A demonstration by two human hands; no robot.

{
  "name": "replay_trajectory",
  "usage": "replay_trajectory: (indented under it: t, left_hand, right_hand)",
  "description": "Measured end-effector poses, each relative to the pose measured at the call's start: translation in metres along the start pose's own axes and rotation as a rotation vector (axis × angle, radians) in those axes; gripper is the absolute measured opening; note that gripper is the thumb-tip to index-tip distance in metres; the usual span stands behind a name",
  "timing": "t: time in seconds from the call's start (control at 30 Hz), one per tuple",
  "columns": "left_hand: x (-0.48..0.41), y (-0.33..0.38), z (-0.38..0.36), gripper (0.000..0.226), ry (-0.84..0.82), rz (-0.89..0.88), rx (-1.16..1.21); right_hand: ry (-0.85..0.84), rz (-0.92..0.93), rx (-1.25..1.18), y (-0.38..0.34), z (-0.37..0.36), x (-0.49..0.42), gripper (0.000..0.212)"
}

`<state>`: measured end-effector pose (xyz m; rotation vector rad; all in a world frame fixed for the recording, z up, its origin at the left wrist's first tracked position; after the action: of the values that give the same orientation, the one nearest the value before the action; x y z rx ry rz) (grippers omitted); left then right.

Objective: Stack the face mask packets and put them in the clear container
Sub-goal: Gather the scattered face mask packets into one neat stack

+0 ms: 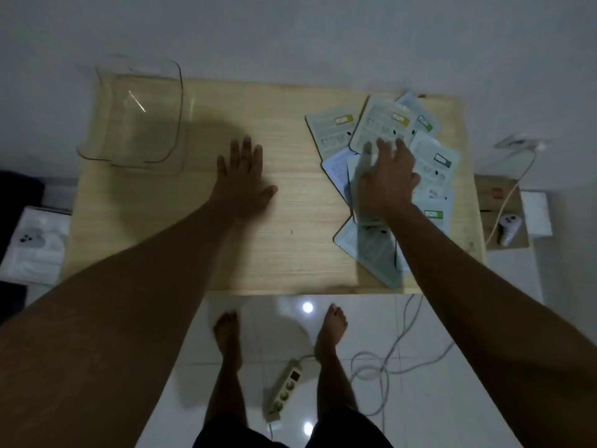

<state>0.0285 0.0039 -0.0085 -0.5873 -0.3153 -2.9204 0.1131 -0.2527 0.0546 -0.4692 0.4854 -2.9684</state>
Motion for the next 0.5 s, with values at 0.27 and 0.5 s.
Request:
replay_trajectory:
  t: [0.27,0.5]
  left_hand:
    - [0.014,-0.003,0.001,0.082,0.045,-0.026,0.032]
    - [0.017,-0.019,-0.005,0.086,0.078,0.011,-0.010]
  right_hand:
    - [0.027,-0.227,-0.325,0.031,0.010,-0.011,0.078]
    - [0.090,-0.086,-0.533,0.017,0.022,-0.006,0.076]
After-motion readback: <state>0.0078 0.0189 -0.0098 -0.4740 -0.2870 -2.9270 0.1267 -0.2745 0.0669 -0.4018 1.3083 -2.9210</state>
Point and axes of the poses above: each hand's wrist, its own x-axis away from the middle knuckle, its own z-axis out of the back of the hand, y = z × x, the point moved 3 cm from there along -x, towards the middle knuckle, and after that the axes turned 7 degrees about -y, right-handed, at the moved point
